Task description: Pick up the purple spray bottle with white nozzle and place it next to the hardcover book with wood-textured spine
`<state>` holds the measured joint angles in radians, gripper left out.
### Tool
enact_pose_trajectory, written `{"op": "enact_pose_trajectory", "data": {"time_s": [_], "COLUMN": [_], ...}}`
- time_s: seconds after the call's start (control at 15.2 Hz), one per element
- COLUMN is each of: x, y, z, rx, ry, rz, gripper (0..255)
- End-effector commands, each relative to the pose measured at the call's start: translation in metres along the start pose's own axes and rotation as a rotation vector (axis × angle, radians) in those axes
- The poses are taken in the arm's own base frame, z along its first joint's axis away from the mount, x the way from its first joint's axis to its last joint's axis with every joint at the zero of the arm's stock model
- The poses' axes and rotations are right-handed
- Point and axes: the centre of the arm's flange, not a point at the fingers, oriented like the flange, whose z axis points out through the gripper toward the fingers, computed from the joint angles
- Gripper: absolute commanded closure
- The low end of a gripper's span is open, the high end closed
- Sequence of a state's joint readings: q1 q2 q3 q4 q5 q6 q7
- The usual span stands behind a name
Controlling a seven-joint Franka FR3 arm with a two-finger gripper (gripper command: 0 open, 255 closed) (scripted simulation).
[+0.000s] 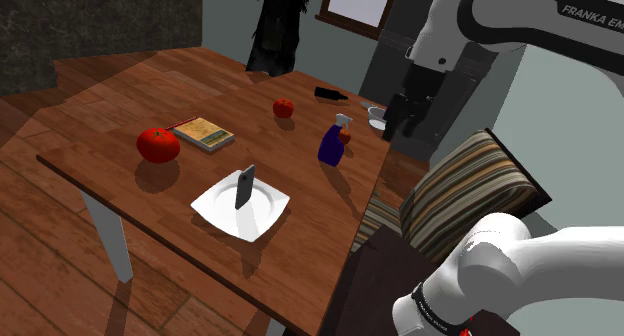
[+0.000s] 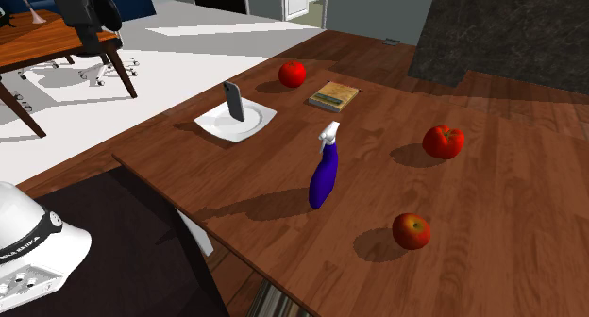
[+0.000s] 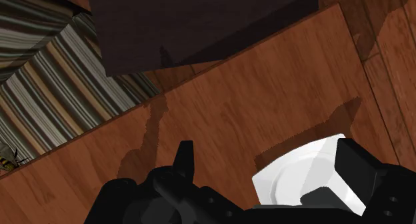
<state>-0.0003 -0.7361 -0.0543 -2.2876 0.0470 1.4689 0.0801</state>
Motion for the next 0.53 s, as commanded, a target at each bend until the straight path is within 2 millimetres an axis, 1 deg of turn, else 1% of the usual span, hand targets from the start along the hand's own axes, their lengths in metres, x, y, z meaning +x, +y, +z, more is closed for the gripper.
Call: {"op": "enact_pose_trajectory", "data": {"time_s": [0.0,0.46], "x": [0.0,0.028], "y": [0.0,0.067], "z": [0.0,0.05], "rx": [0.0,0.001], "ry": [0.0,0.082], "rz": [0.0,-0.099], "gripper": [0,0]}}
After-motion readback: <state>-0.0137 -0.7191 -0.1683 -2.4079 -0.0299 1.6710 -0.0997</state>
